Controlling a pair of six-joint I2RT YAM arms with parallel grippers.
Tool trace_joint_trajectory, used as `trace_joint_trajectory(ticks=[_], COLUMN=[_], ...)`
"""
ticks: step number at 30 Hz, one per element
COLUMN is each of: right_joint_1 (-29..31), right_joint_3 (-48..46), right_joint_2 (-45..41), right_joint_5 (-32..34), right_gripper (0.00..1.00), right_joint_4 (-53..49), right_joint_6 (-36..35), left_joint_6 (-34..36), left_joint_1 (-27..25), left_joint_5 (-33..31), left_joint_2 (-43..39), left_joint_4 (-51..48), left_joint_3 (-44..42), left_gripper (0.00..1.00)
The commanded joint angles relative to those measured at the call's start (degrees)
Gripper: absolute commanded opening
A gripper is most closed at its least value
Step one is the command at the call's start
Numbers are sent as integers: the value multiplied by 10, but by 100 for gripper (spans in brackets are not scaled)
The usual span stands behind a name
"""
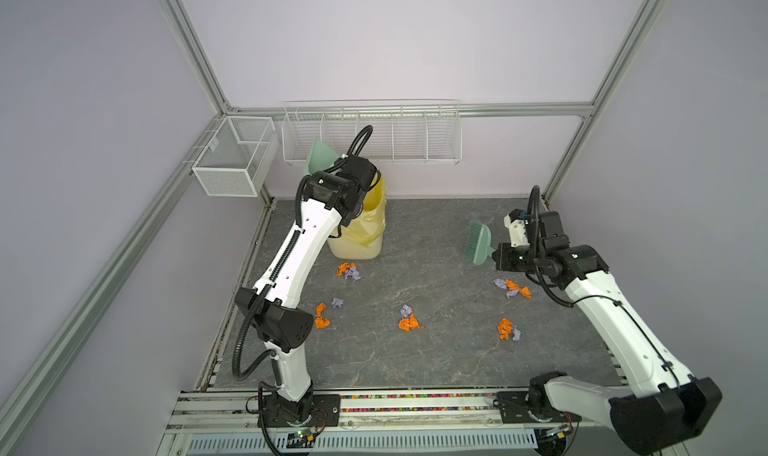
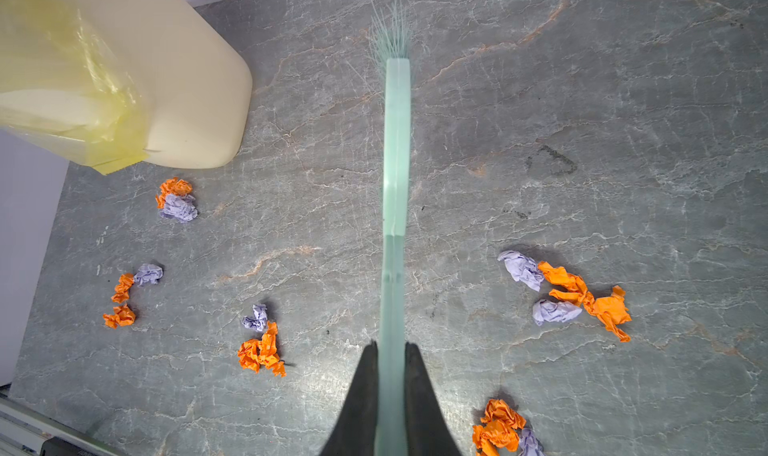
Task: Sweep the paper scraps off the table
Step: 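Tilt the green dustpan over the yellow bin with the left gripper to dump scraps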
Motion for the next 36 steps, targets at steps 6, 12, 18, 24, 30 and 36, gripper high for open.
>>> trace_joint_trajectory(ticks=[6, 12, 18, 24, 30, 36], right_joint_1=[4, 5, 3, 4, 4, 4], right_joint_3=[-14, -50, -49, -58, -65, -66], right_joint_2=[-21, -49, -64, -67, -72, -73], right_joint_5=[-2, 3, 9, -3, -5, -3], right_gripper=[7, 7, 7, 7, 7, 7], right_joint_4=[10, 25, 19, 32, 37, 38], right_joint_6=[7, 7, -15, -15, -9, -8], left_joint_6=[48, 120, 234, 280, 294, 400], left_joint_1=[-17, -38, -52, -63, -66, -63], left_joint_5=[-104, -169, -234, -253, -262, -290], left_joint_2=[-14, -9, -38, -55, -47, -69], left_joint_4=[52, 93, 160, 152, 156, 260], left_joint_3=[-70, -100, -171, -187, -177, -241], left_gripper=[0, 0, 0, 0, 0, 0])
